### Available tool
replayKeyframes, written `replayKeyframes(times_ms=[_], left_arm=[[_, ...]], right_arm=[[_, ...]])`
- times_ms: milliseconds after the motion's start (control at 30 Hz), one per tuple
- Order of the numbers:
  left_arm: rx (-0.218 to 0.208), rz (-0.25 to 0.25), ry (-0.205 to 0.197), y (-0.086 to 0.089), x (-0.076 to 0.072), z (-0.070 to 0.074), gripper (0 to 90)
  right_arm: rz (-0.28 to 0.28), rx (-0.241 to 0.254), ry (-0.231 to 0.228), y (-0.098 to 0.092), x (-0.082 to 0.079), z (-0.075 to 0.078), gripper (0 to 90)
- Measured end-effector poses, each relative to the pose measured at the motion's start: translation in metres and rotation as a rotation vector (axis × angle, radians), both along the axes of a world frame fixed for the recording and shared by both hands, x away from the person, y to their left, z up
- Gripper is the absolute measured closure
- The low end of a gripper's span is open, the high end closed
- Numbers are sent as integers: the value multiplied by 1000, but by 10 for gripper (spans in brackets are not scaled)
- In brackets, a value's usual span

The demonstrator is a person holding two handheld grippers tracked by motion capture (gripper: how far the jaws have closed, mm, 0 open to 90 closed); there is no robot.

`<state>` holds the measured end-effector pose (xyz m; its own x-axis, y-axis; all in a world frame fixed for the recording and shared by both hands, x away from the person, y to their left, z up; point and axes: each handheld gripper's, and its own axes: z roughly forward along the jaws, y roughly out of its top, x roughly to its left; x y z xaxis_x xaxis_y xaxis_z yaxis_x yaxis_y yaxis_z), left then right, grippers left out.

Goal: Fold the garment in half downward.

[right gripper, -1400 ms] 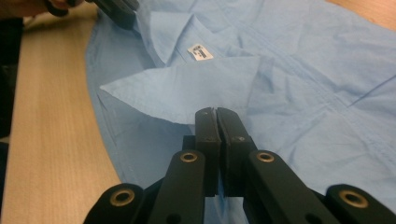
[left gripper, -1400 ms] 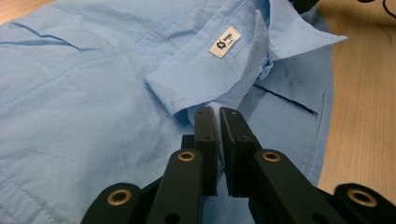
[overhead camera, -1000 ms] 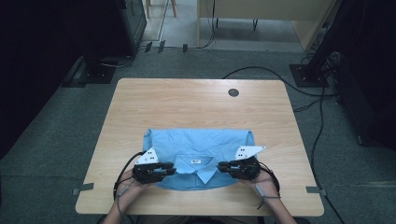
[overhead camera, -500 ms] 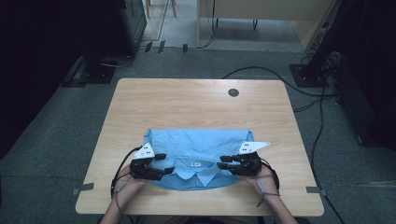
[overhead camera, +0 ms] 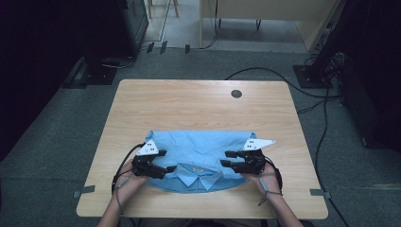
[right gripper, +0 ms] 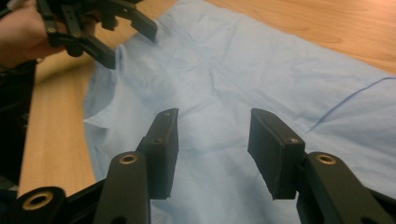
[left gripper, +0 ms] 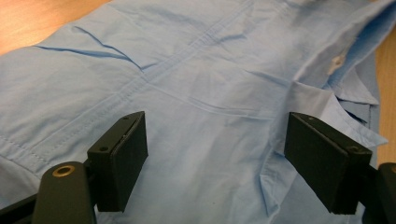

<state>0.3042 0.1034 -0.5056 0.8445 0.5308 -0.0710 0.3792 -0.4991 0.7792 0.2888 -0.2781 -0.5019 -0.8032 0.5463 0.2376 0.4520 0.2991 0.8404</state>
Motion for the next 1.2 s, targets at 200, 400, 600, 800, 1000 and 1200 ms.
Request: replayKeyframes(times_ms=[200, 400, 600, 800, 1000, 1200], left_arm=[[13, 1, 0, 1, 3, 1, 215], [5, 7, 6, 3, 5, 0, 215], [12, 11, 11, 4, 8, -1, 215], [7, 17, 11, 5, 11, 0, 215], [4, 23, 13, 7, 14, 1, 215], [5, 25, 14, 8, 15, 1, 215]], right_arm=[[10, -61, -8, 9, 4, -7, 500], [21, -87, -1, 15, 4, -11, 391], [53, -160, -29, 23, 1, -15, 295], [81, -186, -41, 26, 0, -17, 220], [131, -220, -25, 30, -2, -21, 194], [115, -191, -16, 28, 0, -19, 192]])
